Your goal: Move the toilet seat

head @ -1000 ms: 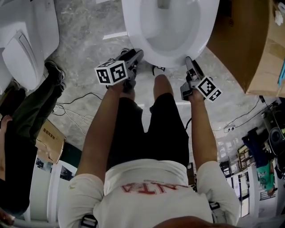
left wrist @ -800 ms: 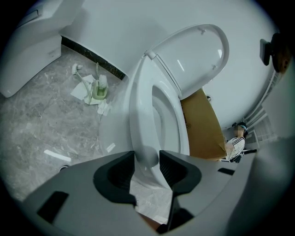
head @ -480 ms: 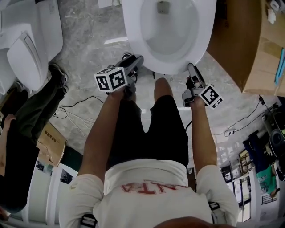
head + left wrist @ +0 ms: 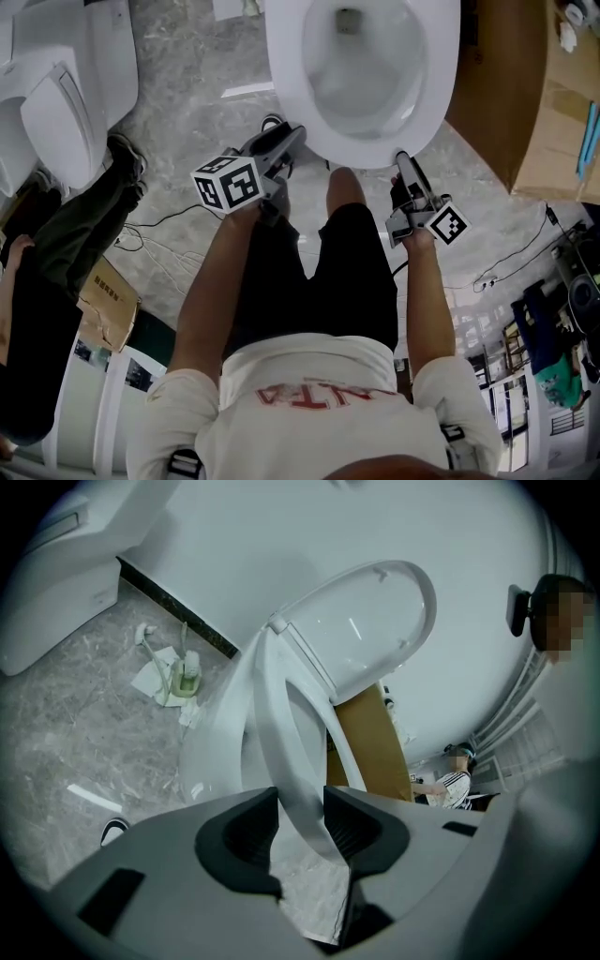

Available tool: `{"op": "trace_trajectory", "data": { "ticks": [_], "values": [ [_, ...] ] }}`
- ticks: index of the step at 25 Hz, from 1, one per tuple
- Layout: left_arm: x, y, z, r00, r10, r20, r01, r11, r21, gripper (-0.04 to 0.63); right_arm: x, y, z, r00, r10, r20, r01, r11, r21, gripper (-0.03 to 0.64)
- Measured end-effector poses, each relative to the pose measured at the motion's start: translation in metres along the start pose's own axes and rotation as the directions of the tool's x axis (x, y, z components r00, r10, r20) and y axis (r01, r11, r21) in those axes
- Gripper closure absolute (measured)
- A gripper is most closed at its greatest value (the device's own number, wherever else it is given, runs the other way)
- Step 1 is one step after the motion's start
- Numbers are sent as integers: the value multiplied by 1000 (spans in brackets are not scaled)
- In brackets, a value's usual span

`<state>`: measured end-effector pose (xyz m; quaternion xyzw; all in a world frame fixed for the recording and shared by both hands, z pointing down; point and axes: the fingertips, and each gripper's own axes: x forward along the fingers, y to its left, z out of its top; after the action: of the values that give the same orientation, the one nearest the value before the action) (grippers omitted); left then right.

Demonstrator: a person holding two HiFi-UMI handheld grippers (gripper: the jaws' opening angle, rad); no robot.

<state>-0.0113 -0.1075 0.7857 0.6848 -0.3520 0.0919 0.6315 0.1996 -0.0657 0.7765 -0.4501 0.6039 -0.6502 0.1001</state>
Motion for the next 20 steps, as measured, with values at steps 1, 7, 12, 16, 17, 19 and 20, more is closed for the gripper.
{"op": "trace_trajectory", "data": {
  "ticks": [1, 7, 12, 16, 17, 19, 20],
  "values": [
    [-3, -4, 2, 1000, -8, 11, 8, 1000, -6, 442, 1, 9, -6, 1000, 23, -19, -23, 1000, -1, 451],
    [-15, -29, 16, 997, -61, 50, 61, 998, -7, 440, 2, 50, -14, 992, 121, -20, -121, 993, 12, 463],
    [-29, -55, 31, 982, -156, 102, 161, 986, -34, 439, -9, 85, 2, 983, 183, -13, -183, 983, -5, 468],
    [-41, -78, 48, 966, -212, 145, 219, 975, -37, 434, -14, 115, 17, 976, 217, -10, -217, 975, -46, 463],
    [-45, -83, 52, 963, -220, 154, 227, 973, -29, 433, -14, 124, 21, 973, 229, -9, -229, 972, -57, 463],
    [-54, -92, 60, 962, -219, 164, 220, 975, 10, 433, -13, 140, 27, 969, 245, -15, -246, 966, -81, 459],
    [-58, -96, 62, 963, -211, 166, 208, 978, 36, 433, -13, 147, 30, 968, 251, -18, -251, 964, -89, 457]
  ]
}}
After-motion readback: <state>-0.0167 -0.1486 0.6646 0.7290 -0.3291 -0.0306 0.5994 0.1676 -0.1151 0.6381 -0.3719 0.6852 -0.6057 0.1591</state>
